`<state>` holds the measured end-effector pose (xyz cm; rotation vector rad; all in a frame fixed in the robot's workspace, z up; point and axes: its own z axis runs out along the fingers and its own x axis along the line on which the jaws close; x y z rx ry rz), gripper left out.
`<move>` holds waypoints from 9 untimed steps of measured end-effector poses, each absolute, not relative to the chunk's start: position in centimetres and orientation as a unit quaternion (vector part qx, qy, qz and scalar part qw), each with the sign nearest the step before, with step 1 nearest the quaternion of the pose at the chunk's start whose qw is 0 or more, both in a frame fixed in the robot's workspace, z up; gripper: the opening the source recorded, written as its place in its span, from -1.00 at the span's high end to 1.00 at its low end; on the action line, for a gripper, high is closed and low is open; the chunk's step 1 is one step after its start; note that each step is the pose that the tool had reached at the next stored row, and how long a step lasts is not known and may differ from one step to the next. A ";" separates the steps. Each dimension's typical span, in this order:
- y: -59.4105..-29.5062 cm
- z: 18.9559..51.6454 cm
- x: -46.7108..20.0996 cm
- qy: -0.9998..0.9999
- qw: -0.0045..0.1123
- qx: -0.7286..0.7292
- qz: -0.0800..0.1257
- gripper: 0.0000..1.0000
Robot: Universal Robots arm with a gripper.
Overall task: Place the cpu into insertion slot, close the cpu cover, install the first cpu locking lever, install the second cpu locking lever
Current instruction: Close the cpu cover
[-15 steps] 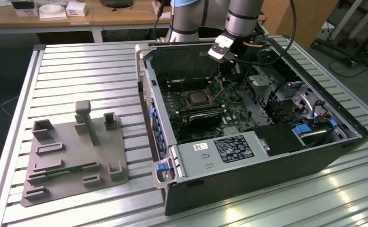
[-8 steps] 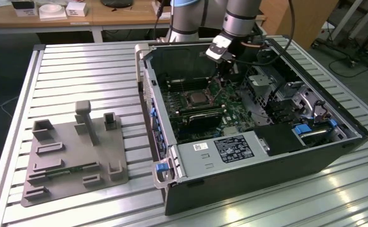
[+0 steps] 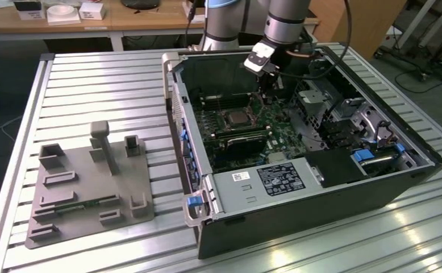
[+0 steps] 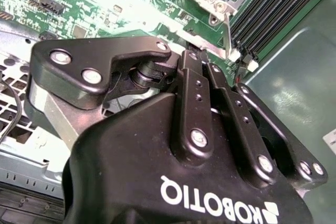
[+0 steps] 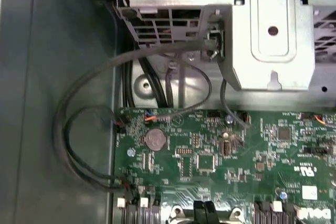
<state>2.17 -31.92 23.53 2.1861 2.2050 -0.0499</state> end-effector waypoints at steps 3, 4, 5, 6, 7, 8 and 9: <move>-31.9 23.5 1.8 0.710 0.018 0.704 -0.016 0.80; -31.9 23.5 1.7 0.710 0.018 0.704 -0.016 0.80; -31.9 23.5 1.6 0.710 0.018 0.704 -0.016 0.80; -31.9 23.5 1.4 0.710 0.018 0.704 -0.016 0.80; -31.9 23.5 1.3 0.710 0.018 0.704 -0.016 0.80; -31.9 23.5 1.2 0.710 0.018 0.704 -0.016 0.80; -31.9 23.5 1.1 0.710 0.018 0.704 -0.016 0.80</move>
